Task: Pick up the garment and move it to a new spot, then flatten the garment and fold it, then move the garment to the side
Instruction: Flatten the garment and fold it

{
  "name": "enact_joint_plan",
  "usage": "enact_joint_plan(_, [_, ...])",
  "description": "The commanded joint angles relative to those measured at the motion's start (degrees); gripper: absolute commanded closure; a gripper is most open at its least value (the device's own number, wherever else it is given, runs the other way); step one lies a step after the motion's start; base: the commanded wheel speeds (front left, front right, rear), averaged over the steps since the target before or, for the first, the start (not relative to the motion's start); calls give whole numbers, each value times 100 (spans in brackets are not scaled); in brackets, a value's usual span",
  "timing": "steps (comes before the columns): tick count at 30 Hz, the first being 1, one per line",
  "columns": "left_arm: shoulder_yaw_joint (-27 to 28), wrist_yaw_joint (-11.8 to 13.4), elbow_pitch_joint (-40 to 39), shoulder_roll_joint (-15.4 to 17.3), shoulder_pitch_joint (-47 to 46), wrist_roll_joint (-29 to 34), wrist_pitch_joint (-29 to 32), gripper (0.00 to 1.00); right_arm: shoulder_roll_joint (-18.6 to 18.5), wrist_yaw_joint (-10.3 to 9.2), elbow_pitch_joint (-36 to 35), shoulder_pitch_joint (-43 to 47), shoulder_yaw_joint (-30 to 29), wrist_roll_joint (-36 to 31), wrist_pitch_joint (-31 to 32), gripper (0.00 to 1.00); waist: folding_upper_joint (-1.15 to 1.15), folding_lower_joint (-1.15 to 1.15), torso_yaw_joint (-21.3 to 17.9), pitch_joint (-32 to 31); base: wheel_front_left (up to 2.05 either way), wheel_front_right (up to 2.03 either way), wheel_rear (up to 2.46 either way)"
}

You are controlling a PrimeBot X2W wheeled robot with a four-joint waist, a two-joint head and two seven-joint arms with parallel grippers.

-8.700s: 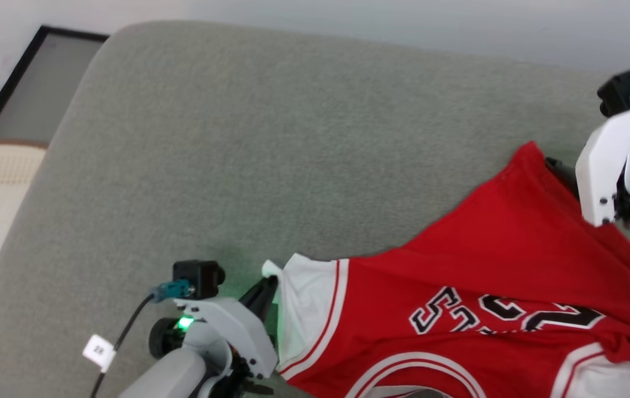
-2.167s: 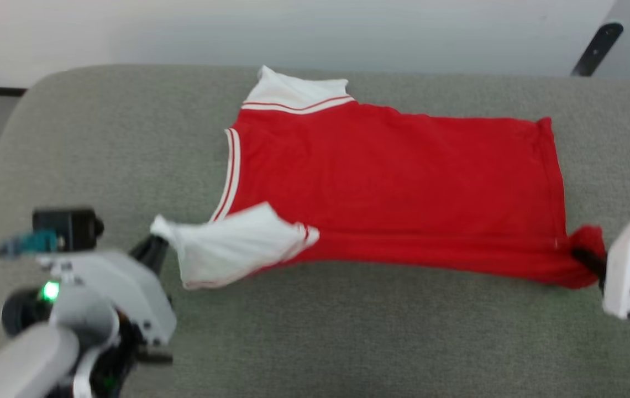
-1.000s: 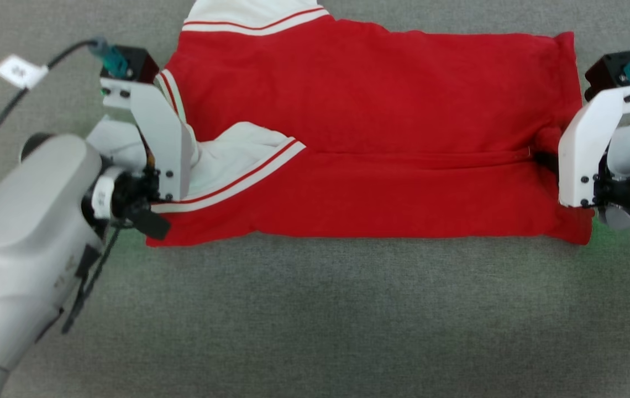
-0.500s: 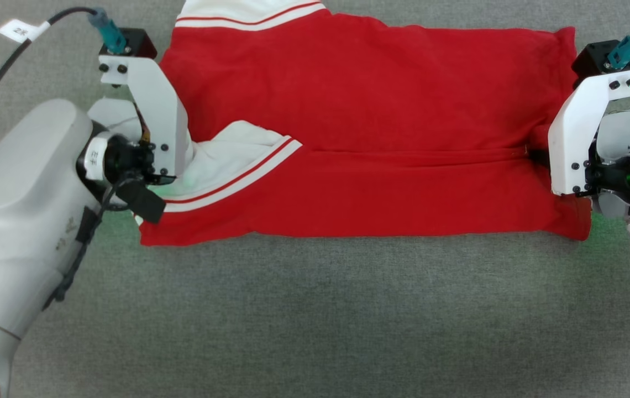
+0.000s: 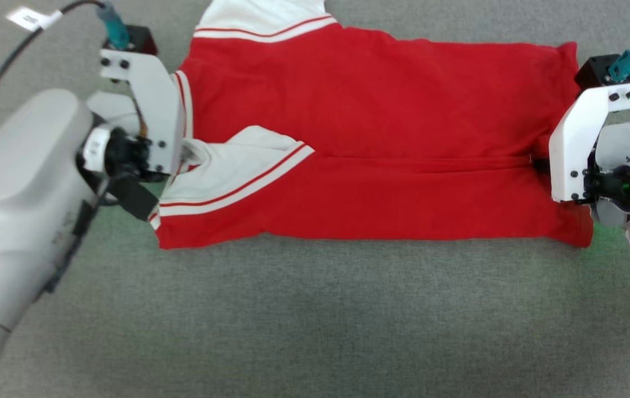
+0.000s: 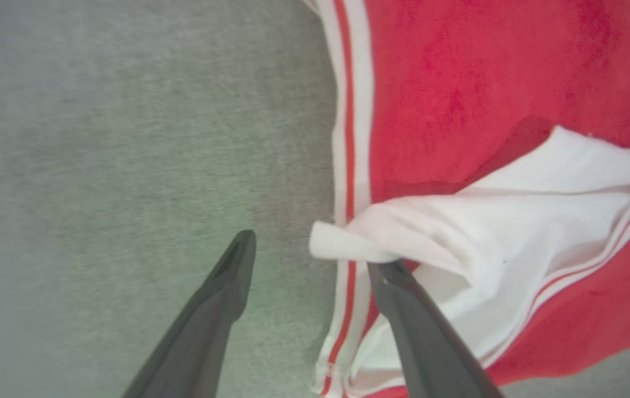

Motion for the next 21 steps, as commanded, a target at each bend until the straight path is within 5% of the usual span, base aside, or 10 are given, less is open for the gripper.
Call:
enact_joint_plan(1, [-39,58,-82,112,-124,121,6,0,51,-21,385,468,157,-96,63,100,0,0,67,-122,0,0,0])
enact_joint_plan(7, [69,178,-501,332,-125,200,-225,0,-27,-17,557,497,153,-119,-101,100,0,0,165,-375,0,0,0])
enact_joint_plan(8, [87,194,-597,359,-90,215,-283,0,-52,-17,576,494,158,-137,-158,65,0,0,180,-426,0,0,0])
enact_joint_plan(9, [109,208,-686,388,-46,222,-349,0,-81,-17,600,483,159,-153,-214,14,0,0,192,-476,0,0,0])
enact_joint_plan(10, [140,227,-769,406,7,201,-418,0,-112,-18,651,470,158,-161,-241,0,0,0,205,-529,0,0,0])
enact_joint_plan(21, [369,440,-1799,688,836,58,-1210,0,-282,-17,627,169,249,-285,-782,0,0,0,198,-1227,0,0,0])
